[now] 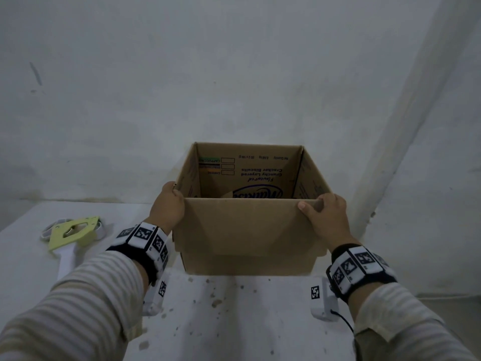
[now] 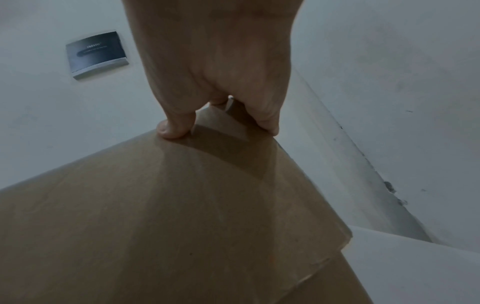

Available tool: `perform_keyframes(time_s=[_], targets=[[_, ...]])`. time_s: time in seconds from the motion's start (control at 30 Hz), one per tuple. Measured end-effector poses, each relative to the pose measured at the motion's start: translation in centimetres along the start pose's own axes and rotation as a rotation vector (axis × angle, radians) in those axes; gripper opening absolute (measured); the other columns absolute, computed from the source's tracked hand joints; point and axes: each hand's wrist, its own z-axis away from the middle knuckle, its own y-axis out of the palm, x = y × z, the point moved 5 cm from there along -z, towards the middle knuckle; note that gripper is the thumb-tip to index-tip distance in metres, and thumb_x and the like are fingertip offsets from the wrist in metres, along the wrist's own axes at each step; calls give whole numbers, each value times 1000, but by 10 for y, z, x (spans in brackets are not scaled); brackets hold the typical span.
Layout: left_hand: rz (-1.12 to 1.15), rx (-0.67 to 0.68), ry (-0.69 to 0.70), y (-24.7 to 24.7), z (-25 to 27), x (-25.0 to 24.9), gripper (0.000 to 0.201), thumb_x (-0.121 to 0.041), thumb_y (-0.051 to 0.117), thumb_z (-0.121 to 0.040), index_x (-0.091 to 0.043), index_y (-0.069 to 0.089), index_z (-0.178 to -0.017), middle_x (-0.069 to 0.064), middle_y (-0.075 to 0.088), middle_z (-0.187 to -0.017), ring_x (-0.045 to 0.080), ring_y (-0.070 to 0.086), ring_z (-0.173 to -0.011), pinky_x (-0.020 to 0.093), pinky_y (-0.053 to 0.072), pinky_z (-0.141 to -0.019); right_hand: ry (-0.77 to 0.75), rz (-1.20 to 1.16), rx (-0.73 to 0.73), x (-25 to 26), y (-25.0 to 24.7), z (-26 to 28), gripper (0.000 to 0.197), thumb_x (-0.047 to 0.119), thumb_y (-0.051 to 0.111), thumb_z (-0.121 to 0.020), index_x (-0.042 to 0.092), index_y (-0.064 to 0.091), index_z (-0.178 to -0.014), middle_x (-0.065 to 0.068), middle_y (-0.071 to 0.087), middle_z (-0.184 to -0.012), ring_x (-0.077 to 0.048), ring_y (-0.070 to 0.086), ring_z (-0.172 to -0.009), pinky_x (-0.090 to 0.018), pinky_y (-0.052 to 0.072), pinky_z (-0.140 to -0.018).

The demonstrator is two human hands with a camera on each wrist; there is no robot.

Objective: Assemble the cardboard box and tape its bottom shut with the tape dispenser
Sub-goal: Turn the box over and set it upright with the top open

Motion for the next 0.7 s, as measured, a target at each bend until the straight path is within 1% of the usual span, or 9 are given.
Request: perform_keyframes(time_s=[0.03, 0.1, 0.27, 0.37, 0.43, 0.47, 0.57, 0.63, 0.7], targets=[[0, 0, -8, 0, -1, 0, 41, -17, 25, -101, -3, 35, -138, 28, 52, -124, 44, 54, -106, 41, 44, -81, -1, -4, -1, 0, 0, -1, 44, 40, 64, -86, 9, 49, -114, -13, 30, -141, -33, 44, -121, -38, 40, -100], [2, 3, -16, 1, -1, 0, 42, -17, 25, -101, -4, 34, -139, 28, 52, -125, 45, 54, -108, 43, 46, -85, -3, 1, 6, 1, 1, -1, 45, 39, 64, -87, 7, 49, -115, -13, 28, -141, -33, 44, -121, -38, 40, -100], [16, 10, -12, 1, 1, -1, 43, -18, 25, -101, -3, 32, -141, 28, 50, -127, 44, 53, -110, 43, 45, -86, 14, 26, 43, 2, -1, -1, 47, 40, 62, -88, 6, 48, -116, -14, 26, -142, -35, 43, -122, -41, 38, -102], [16, 32, -16, 0, 6, -3, 44, -19, 25, -102, -3, 29, -142, 27, 49, -128, 42, 52, -109, 41, 44, -85, 36, 39, 64, 4, -3, 2, 50, 41, 61, -89, 6, 46, -122, -14, 26, -143, -35, 43, -123, -41, 37, -103], [0, 46, -19, -2, 8, -5, 42, -21, 26, -102, -2, 33, -139, 27, 49, -128, 39, 52, -106, 38, 40, -83, 57, 57, 80, 4, -5, 4, 53, 43, 60, -88, 8, 45, -126, -14, 25, -144, -37, 42, -125, -43, 38, -105], [-14, 51, -33, -4, 8, -5, 43, -23, 27, -101, -2, 33, -138, 27, 48, -131, 38, 51, -108, 38, 40, -85, 67, 71, 84, 4, -5, 5, 55, 45, 59, -88, 10, 45, -128, -15, 23, -146, -38, 41, -127, -44, 38, -106], [-21, 55, -112, -11, 12, -2, 58, -35, 34, -100, -4, 22, -146, 24, 37, -145, 40, 42, -129, 43, 35, -104, 84, 134, 76, 9, -7, 14, 59, 49, 52, -90, 20, 38, -140, -15, 10, -156, -40, 25, -139, -49, 29, -114], [-31, 18, -120, -17, 15, -1, 68, -45, 40, -96, -7, 19, -148, 24, 34, -148, 42, 38, -132, 48, 35, -107, 59, 207, 38, 16, -8, 23, 57, 46, 47, -94, 24, 33, -145, -14, 4, -158, -38, 13, -144, -49, 21, -117], [-104, -23, -94, -23, 20, -1, 71, -49, 43, -93, -8, 21, -147, 24, 34, -146, 43, 37, -132, 52, 35, -107, -4, 287, -9, 25, -6, 33, 53, 40, 44, -96, 24, 33, -145, -14, 5, -159, -36, 7, -146, -49, 16, -119]])
